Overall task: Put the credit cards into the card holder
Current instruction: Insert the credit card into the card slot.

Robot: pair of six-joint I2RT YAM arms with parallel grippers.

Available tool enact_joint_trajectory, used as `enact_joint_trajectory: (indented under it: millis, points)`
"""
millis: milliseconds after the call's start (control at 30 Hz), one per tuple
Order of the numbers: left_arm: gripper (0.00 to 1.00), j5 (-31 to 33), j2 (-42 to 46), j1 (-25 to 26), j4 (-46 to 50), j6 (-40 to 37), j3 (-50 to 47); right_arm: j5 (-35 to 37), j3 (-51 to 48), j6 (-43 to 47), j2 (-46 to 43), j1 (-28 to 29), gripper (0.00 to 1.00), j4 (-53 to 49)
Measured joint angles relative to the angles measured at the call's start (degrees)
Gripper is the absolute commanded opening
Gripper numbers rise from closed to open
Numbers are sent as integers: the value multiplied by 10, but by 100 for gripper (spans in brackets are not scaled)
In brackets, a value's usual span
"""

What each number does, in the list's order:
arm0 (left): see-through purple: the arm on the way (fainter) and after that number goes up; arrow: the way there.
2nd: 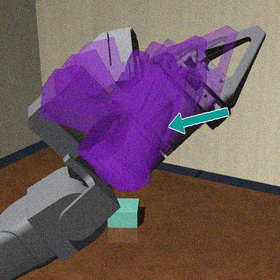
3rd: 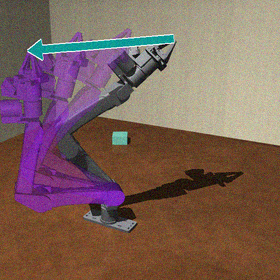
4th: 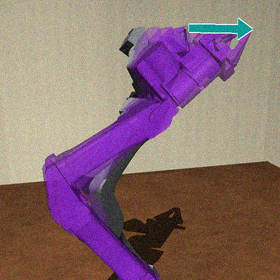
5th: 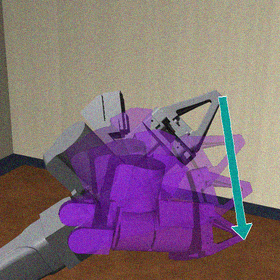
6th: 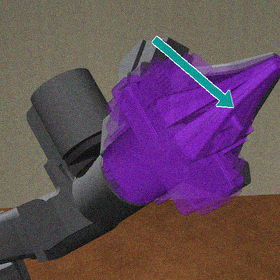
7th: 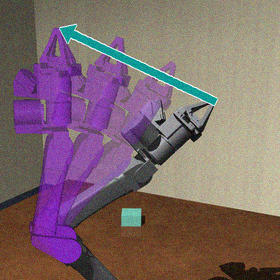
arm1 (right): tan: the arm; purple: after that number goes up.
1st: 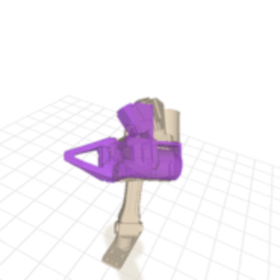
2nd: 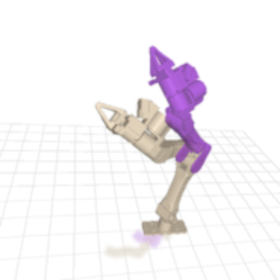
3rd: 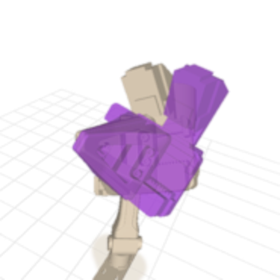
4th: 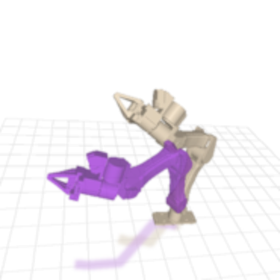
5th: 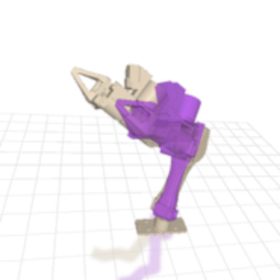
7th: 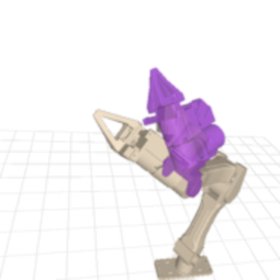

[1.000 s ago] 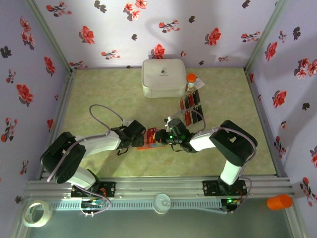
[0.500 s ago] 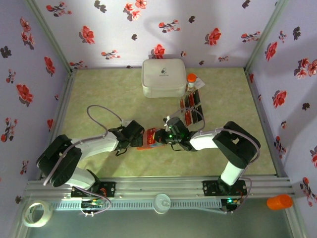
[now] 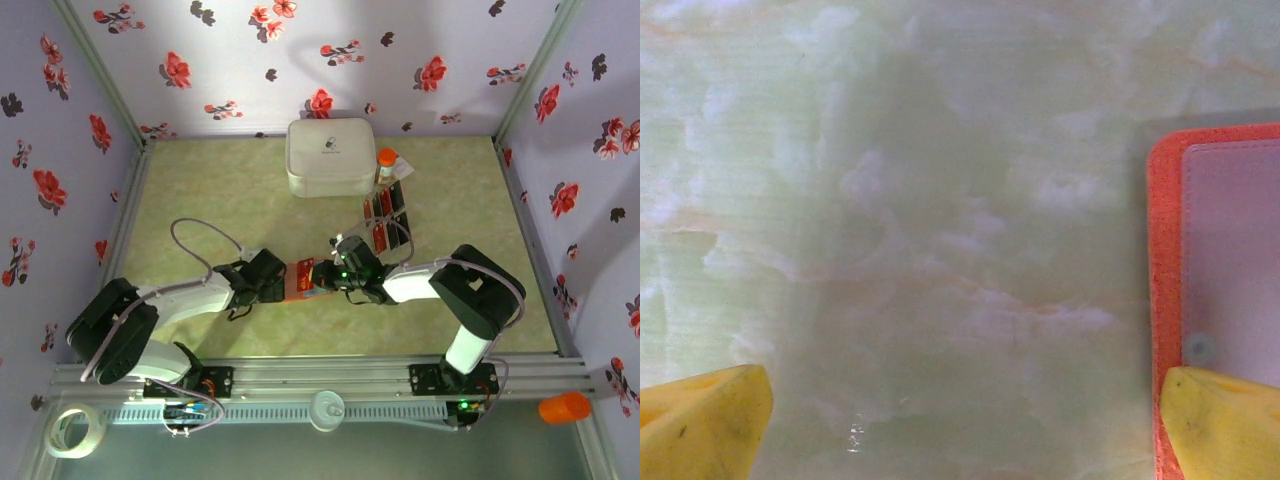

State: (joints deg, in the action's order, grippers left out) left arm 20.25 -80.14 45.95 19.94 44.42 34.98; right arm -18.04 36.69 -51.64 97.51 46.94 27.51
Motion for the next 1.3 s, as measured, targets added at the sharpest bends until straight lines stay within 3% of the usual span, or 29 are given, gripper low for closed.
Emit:
enact_joint_trajectory:
  millis: [200, 500, 633, 833, 1000, 1300]
  points:
    - [100, -3, -5, 0, -12, 0, -2, -5, 0, 0, 10, 0, 0, 1]
    - [100, -3, -8, 0, -19, 0, -3, -10, 3, 1, 14, 0, 16, -10]
    - [100, -3, -10, 0, -25, 1, -3, -12, 5, 3, 13, -1, 27, -20]
    - [100, -4, -12, 0, -30, 2, -5, -13, 9, 6, 9, -1, 31, -26]
    - [100, -4, -12, 0, -31, 2, -5, -13, 11, 7, 7, -3, 27, -36]
    - [100, -3, -13, 0, -32, 2, -5, -19, 20, 22, 3, -8, 2, -70]
